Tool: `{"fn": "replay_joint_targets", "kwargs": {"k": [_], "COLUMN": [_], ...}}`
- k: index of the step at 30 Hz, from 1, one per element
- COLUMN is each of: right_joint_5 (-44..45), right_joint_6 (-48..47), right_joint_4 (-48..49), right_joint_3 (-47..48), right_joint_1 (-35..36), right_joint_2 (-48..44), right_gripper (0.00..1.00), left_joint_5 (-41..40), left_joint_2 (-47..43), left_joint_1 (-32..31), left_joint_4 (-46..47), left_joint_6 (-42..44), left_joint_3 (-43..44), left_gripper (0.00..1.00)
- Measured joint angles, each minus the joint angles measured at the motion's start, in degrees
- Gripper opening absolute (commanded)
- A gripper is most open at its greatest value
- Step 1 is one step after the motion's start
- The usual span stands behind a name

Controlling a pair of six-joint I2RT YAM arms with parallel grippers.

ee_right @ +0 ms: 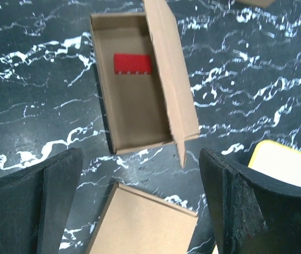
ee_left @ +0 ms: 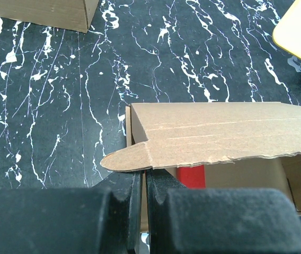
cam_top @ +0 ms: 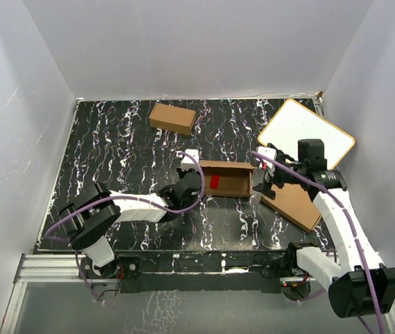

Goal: Fold the paper box

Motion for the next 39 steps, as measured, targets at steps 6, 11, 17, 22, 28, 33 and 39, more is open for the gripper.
{"fn": "replay_joint_targets", "kwargs": {"k": [6, 11, 17, 22, 28, 33, 39], "right_joint_5": [-2.9, 1.3, 8.5, 12.7, 15.1, 16.4, 17.8], "right_joint_6": [-4.8, -5.1, -4.1, -4.5, -5.4, -5.9, -6.5], "right_joint_4": [-1.4, 1.1, 7.3, 10.8, 12.8, 13.3, 14.3], "right_joint_3": [5.6, 5.8, 5.8, 5.8, 4.2, 3.1, 2.2], "right_joint_1": [3.2, 11.7, 16.6, 17.7, 18.9, 19.1, 19.1], "right_joint_2": [6.4, 10.8, 12.8, 13.1, 13.7, 13.7, 13.7], "right_gripper": [0.92, 0.82, 0.7, 0.55, 0.37, 0.23, 0.08], "left_joint_5": [0.4, 0.9, 0.9, 1.1, 1.2, 1.3, 1.7], "left_joint_2": [0.5, 0.6, 0.6, 0.7, 0.7, 0.7, 0.7], "left_joint_1": [0.0, 0.0, 0.0, 0.0, 0.0, 0.0, 0.0], "left_joint_4": [-0.1, -0.4, -0.4, -0.6, -1.1, -1.3, -1.4], "left_joint_6": [-0.3, -0.6, -0.7, -0.9, -1.2, -1.5, -1.8], "left_joint_3": [0.5, 0.8, 0.8, 1.0, 1.1, 1.1, 1.1], "left_gripper": [0.0, 0.0, 0.0, 0.0, 0.0, 0.0, 0.05]}}
